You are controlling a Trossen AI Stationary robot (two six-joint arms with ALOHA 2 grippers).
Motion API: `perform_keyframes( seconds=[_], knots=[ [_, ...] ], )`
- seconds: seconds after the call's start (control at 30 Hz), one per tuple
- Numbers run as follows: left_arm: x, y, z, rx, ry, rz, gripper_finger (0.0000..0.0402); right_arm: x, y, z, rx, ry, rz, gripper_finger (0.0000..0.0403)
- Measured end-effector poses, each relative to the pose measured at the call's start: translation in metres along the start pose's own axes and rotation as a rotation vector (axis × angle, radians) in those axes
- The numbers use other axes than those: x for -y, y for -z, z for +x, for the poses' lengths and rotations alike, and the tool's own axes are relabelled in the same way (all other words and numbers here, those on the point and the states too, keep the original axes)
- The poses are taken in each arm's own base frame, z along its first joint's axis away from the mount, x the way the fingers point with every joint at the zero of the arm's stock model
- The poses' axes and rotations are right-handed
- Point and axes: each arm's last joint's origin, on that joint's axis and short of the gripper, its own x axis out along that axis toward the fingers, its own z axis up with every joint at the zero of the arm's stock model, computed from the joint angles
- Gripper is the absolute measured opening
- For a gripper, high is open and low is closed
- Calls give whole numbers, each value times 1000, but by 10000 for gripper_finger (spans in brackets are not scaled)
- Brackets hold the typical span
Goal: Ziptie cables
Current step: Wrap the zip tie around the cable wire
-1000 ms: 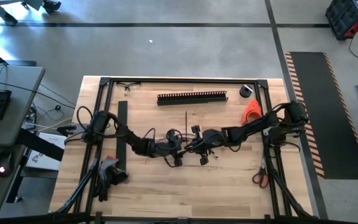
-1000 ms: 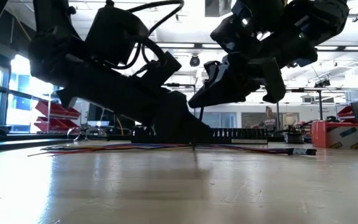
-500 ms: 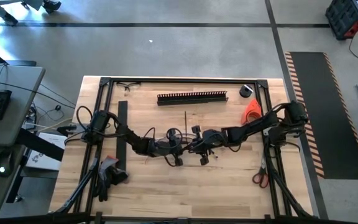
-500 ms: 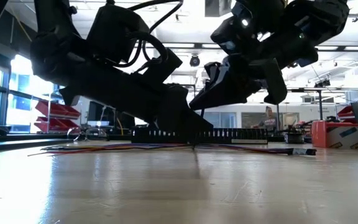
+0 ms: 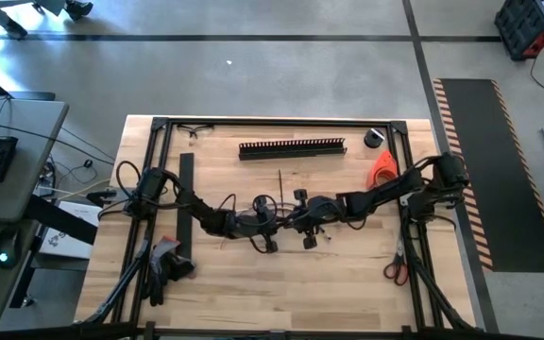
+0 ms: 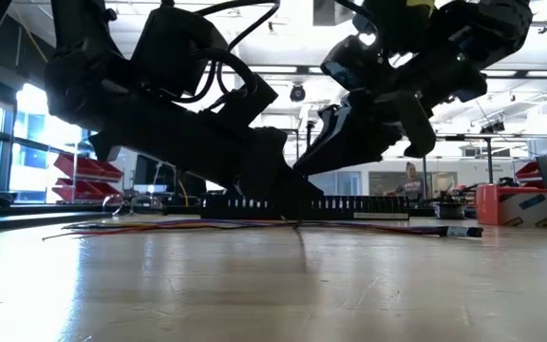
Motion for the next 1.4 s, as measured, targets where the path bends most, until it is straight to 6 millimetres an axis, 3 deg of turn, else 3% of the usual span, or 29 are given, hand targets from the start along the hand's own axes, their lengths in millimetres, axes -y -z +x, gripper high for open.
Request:
perform_keyframes(
  seconds=[0.23, 0.33, 0.43, 0.53, 0.63, 0.7, 0.93, 1.23, 1.4],
  knots=[
    [0, 0, 0, 3, 0, -19, 0, 8, -22, -41, 16, 5, -20, 155],
    [0, 0, 0, 2, 4, -25, 0, 12, -32, -65, 25, 54, -20, 160],
    [0, 0, 0, 0, 20, -26, 0, 15, -39, -77, 74, 64, -15, 138],
    [0, 0, 0, 0, 21, -25, 0, 15, -46, -75, 162, 21, -10, 91],
    [0, 0, 0, -1, 22, -25, 0, 13, -45, -61, 190, 6, -12, 29],
    [0, 0, 0, -1, 22, -25, 0, 11, -41, -49, 192, 4, -11, 8],
    [0, 1, 0, -11, 21, -19, 0, 9, -25, -21, 153, 3, 45, 2],
    [0, 1, 0, -11, 21, -19, 0, 18, -31, -29, 187, 38, 84, 0],
    [0, 1, 0, -14, 22, -18, 0, 16, -23, -25, 118, 22, 113, 0]
  ],
)
